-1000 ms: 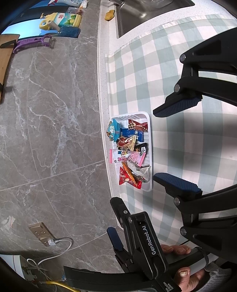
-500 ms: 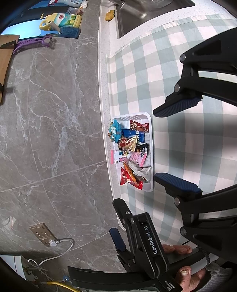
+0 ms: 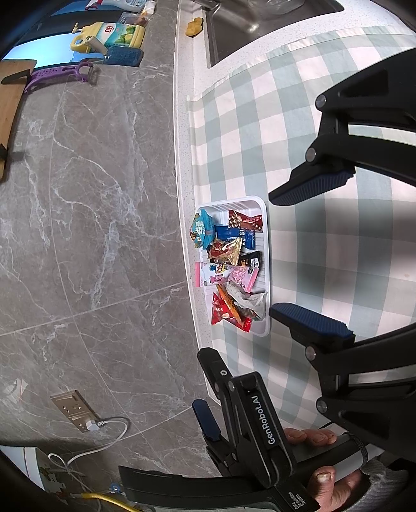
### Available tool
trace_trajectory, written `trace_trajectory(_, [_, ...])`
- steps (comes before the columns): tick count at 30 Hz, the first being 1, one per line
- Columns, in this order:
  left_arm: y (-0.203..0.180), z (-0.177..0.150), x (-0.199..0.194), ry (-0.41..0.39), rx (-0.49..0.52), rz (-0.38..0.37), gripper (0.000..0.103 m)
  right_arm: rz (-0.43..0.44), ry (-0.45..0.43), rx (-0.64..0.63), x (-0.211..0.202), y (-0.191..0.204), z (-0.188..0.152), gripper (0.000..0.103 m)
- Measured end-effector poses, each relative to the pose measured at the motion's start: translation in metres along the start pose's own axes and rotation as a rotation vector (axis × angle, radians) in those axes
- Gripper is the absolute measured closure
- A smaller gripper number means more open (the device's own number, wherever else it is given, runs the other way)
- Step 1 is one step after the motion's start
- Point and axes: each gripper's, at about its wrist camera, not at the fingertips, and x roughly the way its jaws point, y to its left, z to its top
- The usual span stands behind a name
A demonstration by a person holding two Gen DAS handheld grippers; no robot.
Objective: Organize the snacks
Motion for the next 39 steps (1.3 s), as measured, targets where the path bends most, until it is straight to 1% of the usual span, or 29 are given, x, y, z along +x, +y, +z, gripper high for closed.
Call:
trace_trajectory(23, [0.001,0.0,0.0,0.0,-0.004,-0.003,0.009,0.0,0.001,-0.001,0.0,0.001,0.0,0.037])
trace_trajectory(30, [-0.01,-0.002,0.004,0.011,0.041,0.068,0.009,0.001,0.001,0.0,0.001,0.0,0.001,0.037])
trace_trajectory(35, [-0.018,-0.005,0.005,0.011,0.071,0.091,0.009,0.002,0.003,0.002,0.001,0.001,-0.001,0.037])
trace_trajectory(39, [-0.019,-0.007,0.006,0.01,0.078,0.092,0.009,0.002,0.004,0.003,0.001,0.001,-0.001,0.037])
